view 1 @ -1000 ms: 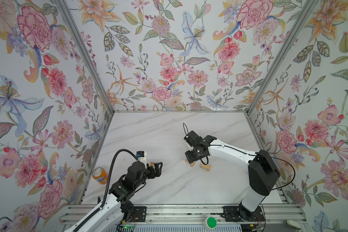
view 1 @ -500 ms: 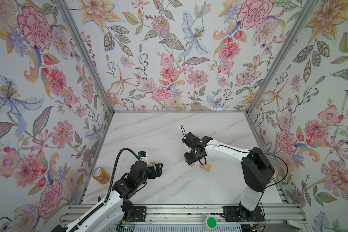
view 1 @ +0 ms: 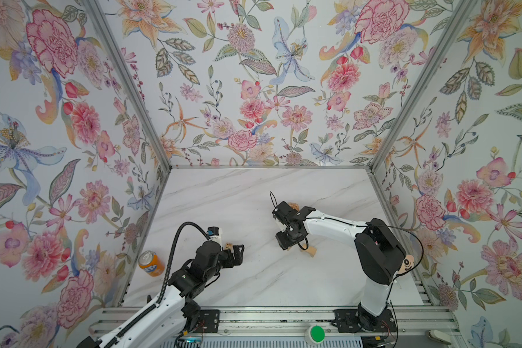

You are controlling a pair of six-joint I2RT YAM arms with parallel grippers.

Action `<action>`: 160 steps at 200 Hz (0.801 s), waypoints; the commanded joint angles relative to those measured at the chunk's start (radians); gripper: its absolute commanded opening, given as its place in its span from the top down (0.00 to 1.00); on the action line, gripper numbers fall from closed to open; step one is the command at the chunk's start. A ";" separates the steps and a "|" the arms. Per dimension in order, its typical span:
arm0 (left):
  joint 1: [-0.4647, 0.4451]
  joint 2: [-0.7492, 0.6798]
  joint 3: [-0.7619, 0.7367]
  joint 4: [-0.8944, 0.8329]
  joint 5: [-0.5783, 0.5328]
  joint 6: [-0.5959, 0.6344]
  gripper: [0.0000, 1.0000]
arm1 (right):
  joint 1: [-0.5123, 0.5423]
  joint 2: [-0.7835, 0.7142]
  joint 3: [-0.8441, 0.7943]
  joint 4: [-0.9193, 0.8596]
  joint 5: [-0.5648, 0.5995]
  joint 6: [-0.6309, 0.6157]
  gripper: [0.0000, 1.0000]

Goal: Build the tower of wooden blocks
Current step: 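Move the right gripper back to the plain block near the arch blocks, then close the right gripper on the upright plain block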

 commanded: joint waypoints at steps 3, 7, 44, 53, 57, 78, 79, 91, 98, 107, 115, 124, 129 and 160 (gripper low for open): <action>-0.011 0.005 -0.004 0.017 -0.007 0.020 0.01 | -0.009 0.016 -0.008 0.008 -0.008 -0.015 0.46; -0.010 0.005 -0.003 0.017 -0.007 0.019 0.01 | -0.009 0.016 -0.007 0.009 -0.008 -0.014 0.46; -0.011 0.008 -0.003 0.017 -0.013 0.023 0.01 | -0.013 0.027 -0.003 0.008 -0.002 -0.014 0.52; -0.011 0.010 -0.002 0.018 -0.012 0.022 0.01 | -0.013 0.027 -0.003 0.008 0.000 -0.012 0.53; -0.011 0.010 -0.002 0.017 -0.010 0.022 0.01 | -0.015 0.028 -0.003 0.008 0.001 -0.010 0.53; -0.011 0.003 0.000 0.014 -0.010 0.023 0.01 | -0.018 0.030 -0.002 0.007 0.004 -0.004 0.59; -0.011 0.002 -0.001 0.013 -0.009 0.022 0.01 | -0.018 0.030 -0.001 0.007 0.005 -0.005 0.60; -0.012 -0.004 0.000 0.010 -0.015 0.023 0.01 | -0.020 0.031 -0.002 0.007 0.008 -0.001 0.62; -0.011 -0.007 0.000 0.007 -0.015 0.023 0.01 | -0.021 0.031 -0.002 0.007 0.008 0.000 0.62; -0.011 -0.008 0.000 0.005 -0.015 0.024 0.01 | -0.020 0.030 -0.003 0.008 0.012 0.002 0.63; -0.011 -0.010 0.000 0.001 -0.017 0.025 0.01 | -0.020 0.028 -0.005 0.008 0.016 0.005 0.63; -0.011 -0.013 -0.002 0.000 -0.016 0.022 0.01 | -0.020 0.024 -0.006 0.009 0.017 0.006 0.63; -0.011 -0.015 -0.003 -0.003 -0.016 0.023 0.01 | -0.019 0.021 -0.008 0.009 0.017 0.007 0.63; -0.012 -0.026 -0.003 -0.008 -0.019 0.022 0.01 | -0.019 0.011 -0.003 0.009 0.026 0.014 0.65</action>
